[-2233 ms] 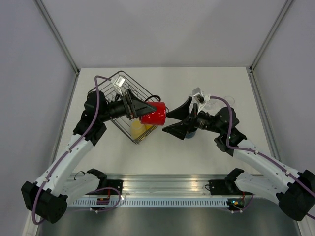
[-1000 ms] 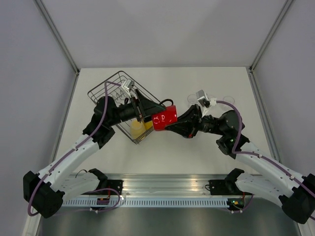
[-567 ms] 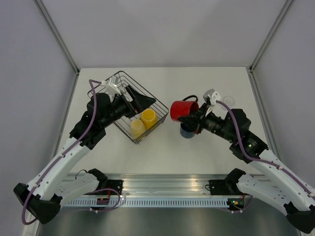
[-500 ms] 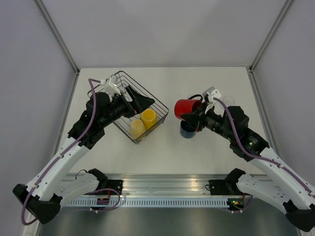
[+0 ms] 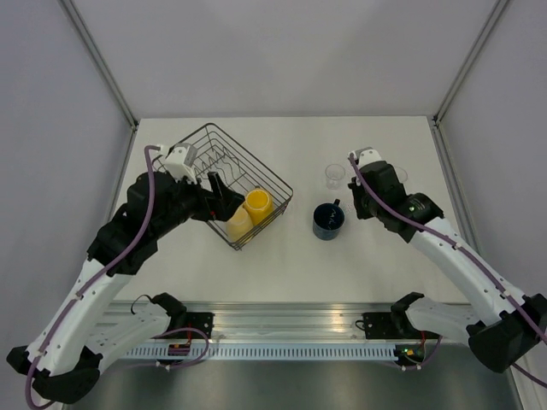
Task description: Unload the cups from the dish rack
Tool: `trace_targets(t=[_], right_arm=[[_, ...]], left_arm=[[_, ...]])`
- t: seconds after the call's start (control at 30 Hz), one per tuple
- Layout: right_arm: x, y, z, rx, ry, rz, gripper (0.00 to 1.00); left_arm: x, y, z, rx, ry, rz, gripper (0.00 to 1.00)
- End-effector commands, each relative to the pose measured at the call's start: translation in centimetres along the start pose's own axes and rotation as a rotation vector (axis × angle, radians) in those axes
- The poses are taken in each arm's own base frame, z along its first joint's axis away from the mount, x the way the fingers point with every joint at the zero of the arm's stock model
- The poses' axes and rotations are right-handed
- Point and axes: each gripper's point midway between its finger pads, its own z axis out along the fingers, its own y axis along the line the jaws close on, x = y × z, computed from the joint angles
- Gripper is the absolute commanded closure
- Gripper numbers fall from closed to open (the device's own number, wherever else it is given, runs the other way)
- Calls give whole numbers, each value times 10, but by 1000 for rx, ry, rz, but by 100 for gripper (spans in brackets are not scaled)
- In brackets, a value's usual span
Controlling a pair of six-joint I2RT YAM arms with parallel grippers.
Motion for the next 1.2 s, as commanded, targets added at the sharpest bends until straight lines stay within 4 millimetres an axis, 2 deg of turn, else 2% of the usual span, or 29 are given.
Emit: trace_targets(t=[0.0,0.07,0.2,0.27,0.4,0.7,0.9,1.17], right_arm=[[-10,-23,3,31,-13,-12,100],[-6,-27,11,-3,-8,-26,99],[17,-26,36,-30,92,-78,100],[31,-25,50,-41,162,-103,100],[48,-23,64,-75,231,-101,100],[69,-26,88,-131,291,-56,99],[81,-38,96,-107,335,-45,98],[97,-41,103,-100,390,-82,96]], left_arm=[[21,29,-11,-92,44,135,0],[28,39,-11,-118,55,163,0],[48,70,-6,-236,77,186,0],[53,77,-4,-258,81,190,0],[62,86,1,-283,93,203,0],[61,86,-5,-272,53,202,0],[59,85,-8,-267,37,201,0],[57,84,-10,-262,21,200,0]])
